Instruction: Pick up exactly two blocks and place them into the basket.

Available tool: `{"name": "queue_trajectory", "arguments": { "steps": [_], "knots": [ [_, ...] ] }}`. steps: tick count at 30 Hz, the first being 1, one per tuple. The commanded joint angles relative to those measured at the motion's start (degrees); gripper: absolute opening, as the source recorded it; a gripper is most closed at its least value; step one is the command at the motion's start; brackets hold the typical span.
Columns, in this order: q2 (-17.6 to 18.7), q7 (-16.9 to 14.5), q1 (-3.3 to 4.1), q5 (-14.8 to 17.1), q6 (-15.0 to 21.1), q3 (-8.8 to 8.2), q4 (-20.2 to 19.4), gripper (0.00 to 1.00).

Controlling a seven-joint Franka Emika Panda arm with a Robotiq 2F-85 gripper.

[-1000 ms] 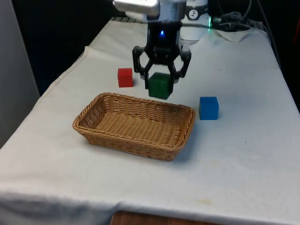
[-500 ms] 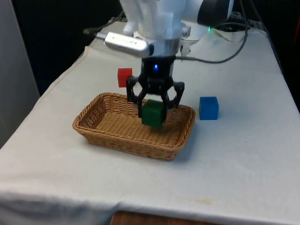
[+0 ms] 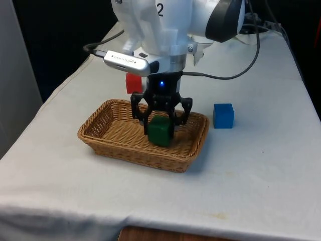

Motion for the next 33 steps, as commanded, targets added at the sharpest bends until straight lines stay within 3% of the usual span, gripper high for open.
{"name": "queue_trajectory", "arguments": {
  "steps": [1,5,6,14,15,16,19,21,22,23,32,33],
  "knots": [
    [-0.1,-0.5,-0.34,0.3,-0.1,0.4,0.1,0.19],
    [-0.2,-0.4,-0.34,0.3,-0.2,0.29,0.0,0.19],
    [0.0,0.0,0.0,0.0,-0.1,-0.06,0.0,0.19],
    [-0.7,-0.2,-0.06,0.2,0.0,0.06,-0.5,0.21],
    [-0.3,0.0,0.0,0.0,-0.2,-0.11,0.0,0.28],
    [-0.7,-0.2,-0.06,0.2,0.0,0.06,-0.5,0.28],
    [-0.7,-0.2,-0.06,0.2,0.1,0.06,-0.6,0.54],
    [-0.8,-0.2,-0.06,0.2,0.1,0.06,-0.6,0.88],
    [-0.8,-0.3,-0.06,0.2,0.1,0.06,-0.6,0.96],
    [-0.8,-0.3,-0.06,0.2,0.1,0.06,-0.6,1.0],
    [-0.8,-0.3,-0.06,0.3,0.1,0.11,-0.7,1.0],
    [-1.7,0.3,0.57,0.0,-0.3,-0.29,-1.0,1.0]
  ]
}}
